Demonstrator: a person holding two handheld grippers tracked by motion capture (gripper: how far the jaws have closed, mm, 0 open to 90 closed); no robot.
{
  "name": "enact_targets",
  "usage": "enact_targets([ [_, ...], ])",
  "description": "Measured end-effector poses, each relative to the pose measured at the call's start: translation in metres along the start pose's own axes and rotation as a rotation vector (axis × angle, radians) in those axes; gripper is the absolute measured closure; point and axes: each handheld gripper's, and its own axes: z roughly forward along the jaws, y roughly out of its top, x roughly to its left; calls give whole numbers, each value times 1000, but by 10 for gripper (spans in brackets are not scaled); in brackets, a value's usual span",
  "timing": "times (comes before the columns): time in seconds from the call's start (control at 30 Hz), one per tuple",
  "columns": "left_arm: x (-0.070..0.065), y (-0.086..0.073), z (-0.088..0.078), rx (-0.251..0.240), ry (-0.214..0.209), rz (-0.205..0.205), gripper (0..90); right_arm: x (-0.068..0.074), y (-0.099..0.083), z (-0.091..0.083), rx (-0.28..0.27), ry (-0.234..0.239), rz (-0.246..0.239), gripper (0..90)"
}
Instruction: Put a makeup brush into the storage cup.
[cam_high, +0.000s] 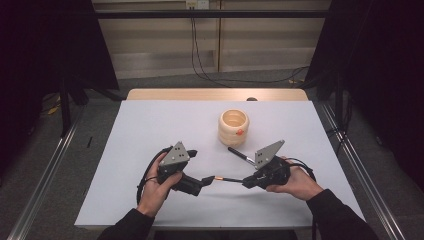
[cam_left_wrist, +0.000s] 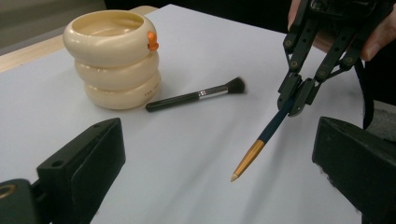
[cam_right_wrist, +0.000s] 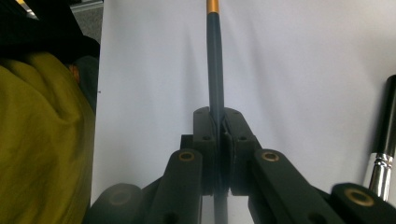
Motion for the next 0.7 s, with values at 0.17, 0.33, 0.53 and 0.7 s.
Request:
enact_targets([
  [0.17,-1,-3,-2,-38,-2,-11,27,1,-4,-3,-50,-19,27,854],
  [0.33,-1,-4,-5,-70,20,-21,26,0,-6,-6,-118,-38,36,854],
  [0.53,-2,-6,-12,-152,46,-44,16,-1,-9,-9,-188,-34,58,854],
  [0.7,-3,-7,-15,-181,59,-52,16,0,-9,-10,-219,-43,67,854],
])
